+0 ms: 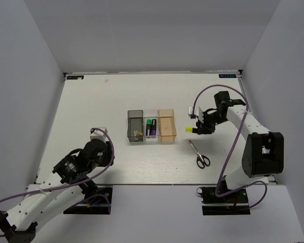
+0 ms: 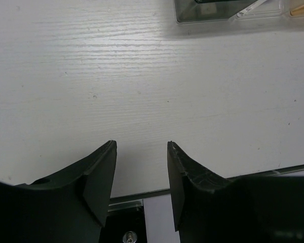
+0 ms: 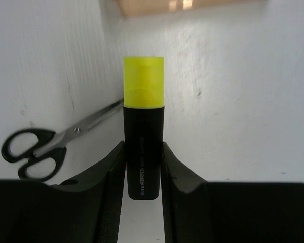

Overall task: Sort the stationery into containers
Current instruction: Pick up the pen from the center of the board, then place the pen in the storage box.

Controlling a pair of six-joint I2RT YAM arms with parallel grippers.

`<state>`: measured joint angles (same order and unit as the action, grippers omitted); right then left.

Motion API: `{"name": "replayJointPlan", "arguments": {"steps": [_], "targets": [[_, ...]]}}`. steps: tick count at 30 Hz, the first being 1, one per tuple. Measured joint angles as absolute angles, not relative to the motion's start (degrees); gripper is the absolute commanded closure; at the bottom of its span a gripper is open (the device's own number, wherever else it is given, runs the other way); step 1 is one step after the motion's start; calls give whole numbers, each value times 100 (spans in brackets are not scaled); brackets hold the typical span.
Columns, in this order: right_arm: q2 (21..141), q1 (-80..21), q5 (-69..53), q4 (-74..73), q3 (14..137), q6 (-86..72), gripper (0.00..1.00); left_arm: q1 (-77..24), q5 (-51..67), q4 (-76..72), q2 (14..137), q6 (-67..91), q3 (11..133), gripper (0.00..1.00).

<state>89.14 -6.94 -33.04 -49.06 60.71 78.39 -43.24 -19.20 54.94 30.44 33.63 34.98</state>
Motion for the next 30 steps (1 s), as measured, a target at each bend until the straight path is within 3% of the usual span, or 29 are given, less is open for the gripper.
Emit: {"name": "replayJointPlan", "arguments": {"steps": [4,11,19,22,30], "targets": [[8637,-1037,-3806,-4965,6731,6810,100,-4324,-1726,5277,3151,3426,3332,52],[9354,-2589,-3863,-4104,7526,3079,100,-4324,-1337,4794,3599,3599,3114,59],[10975,-3660,-2370,-3623,9378,-530,100,-4480,-1243,4580,3570,3809,3068,59],[11378,-3747,-1680,-3612,9981,-1267,100,-4506,-1245,4582,3538,3848,3068,59],[11430,-3992,-366,-3586,9784,-1872,100,-4519,-1264,4587,3538,3844,3068,59]]}}
